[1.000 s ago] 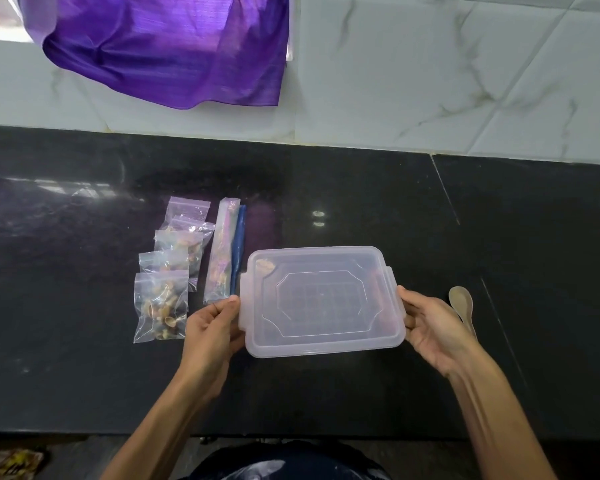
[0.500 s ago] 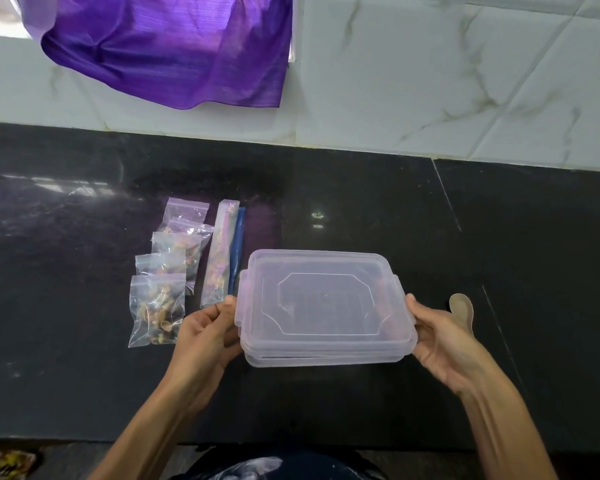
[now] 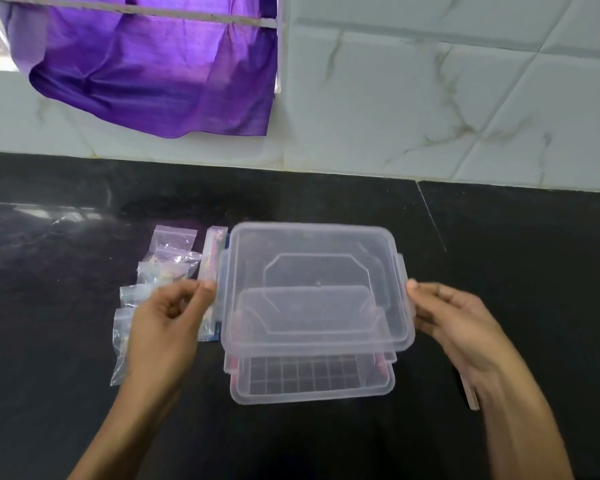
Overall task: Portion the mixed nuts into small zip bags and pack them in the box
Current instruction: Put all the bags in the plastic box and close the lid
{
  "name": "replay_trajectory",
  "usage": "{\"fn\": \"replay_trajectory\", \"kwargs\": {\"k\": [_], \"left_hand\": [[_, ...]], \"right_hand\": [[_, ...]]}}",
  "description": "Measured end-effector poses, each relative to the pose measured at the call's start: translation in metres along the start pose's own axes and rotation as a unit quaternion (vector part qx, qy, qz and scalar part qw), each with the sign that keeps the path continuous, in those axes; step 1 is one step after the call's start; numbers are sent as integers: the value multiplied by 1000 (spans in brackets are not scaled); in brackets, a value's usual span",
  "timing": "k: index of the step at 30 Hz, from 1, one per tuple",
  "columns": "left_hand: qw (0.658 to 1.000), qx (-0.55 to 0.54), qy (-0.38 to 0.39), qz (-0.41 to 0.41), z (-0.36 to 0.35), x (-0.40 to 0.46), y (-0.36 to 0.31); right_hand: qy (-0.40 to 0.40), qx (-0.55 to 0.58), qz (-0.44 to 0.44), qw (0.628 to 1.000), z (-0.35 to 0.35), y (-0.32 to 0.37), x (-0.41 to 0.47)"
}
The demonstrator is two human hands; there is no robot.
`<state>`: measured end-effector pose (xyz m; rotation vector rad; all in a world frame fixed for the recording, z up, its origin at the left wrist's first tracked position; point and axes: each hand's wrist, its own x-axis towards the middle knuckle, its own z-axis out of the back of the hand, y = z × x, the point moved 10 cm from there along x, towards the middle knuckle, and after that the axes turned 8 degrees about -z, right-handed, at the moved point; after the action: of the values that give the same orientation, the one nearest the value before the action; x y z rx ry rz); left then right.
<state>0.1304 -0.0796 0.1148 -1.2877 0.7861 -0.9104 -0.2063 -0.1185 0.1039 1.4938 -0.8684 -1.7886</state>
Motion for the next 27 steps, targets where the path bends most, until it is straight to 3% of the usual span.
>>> {"fn": "replay_trajectory", "kwargs": {"k": [4,8,16,23,27], "left_hand": [[995,55,-14,-80,-12,41,-48],[995,79,-5,-67,-38,83,-28],[980,179,65,63,-74,117,89],[943,325,77,8,-82,116,98],[930,364,58,-7,-77,113,84]], "right_hand": [[-18,9,86,996,-7,65,26],[-38,33,99,994,-19,90,85],[-74,1,-55,996,-39,-3,183],[-92,-91,-25,991,-34,-19,194],[-101,-206,-5,973,-37,-6,189]]}}
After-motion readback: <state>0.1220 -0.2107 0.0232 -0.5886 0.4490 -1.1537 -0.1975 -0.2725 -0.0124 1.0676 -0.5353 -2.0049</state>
